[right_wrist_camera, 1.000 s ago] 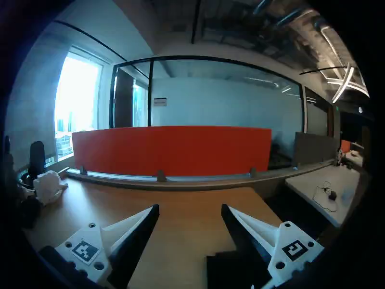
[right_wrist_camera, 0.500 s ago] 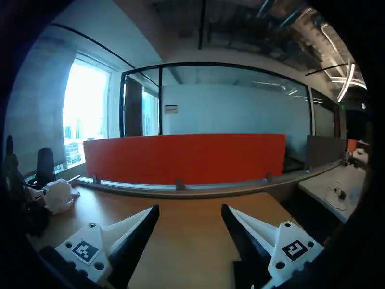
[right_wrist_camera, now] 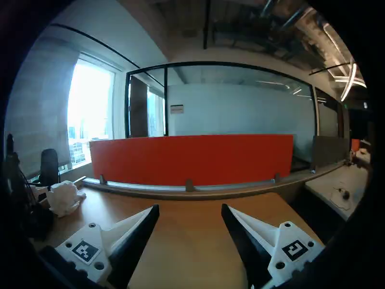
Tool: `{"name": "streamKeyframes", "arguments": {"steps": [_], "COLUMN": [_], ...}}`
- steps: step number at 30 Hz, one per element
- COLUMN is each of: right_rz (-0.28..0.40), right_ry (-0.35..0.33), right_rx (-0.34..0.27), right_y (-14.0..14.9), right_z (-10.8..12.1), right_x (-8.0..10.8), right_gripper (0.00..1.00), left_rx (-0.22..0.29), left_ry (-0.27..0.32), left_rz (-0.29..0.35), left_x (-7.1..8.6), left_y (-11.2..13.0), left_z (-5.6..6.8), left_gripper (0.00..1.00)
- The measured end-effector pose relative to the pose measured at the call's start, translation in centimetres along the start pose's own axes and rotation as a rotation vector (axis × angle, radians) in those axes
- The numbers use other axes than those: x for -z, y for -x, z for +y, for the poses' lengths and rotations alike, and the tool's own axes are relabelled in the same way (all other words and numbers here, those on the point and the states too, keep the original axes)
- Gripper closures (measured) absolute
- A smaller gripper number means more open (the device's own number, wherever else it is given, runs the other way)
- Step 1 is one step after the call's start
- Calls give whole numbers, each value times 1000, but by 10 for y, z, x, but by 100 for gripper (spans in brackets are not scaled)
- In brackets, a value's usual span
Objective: Fold towel
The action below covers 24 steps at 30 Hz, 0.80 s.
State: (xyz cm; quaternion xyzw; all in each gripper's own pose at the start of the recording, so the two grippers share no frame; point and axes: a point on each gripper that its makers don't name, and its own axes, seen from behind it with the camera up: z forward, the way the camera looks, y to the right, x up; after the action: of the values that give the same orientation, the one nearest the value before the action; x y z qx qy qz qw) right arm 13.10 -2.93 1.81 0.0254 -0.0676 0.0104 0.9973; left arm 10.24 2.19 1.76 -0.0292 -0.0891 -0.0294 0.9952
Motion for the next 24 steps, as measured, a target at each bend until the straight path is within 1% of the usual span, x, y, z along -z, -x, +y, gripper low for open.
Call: {"name": "streamKeyframes", "arguments": {"steps": [4, 9, 15, 21, 24], "right_rz": [-9, -14, -13, -22, -22], "right_ry": [-1, 10, 14, 24, 29], "right_rx": [6, 15, 27, 45, 48], "right_y": [-1, -9, -17, -12, -11], "right_z": [-5, -8, -16, -21, -23], "right_x": [0, -1, 1, 2, 4], "right_gripper": [0, 0, 0, 0, 0], "left_rx": [-6, -20, -36, -63, -65], "left_ry": [7, 4, -14, -27, -34], "left_rz": [30, 54, 75, 98, 112], "left_x": [0, -2, 0, 0, -1], "left_y": [-7, -8, 0, 14, 24], "left_z": [4, 5, -5, -13, -16], "left_gripper": [25, 25, 25, 25, 25]}}
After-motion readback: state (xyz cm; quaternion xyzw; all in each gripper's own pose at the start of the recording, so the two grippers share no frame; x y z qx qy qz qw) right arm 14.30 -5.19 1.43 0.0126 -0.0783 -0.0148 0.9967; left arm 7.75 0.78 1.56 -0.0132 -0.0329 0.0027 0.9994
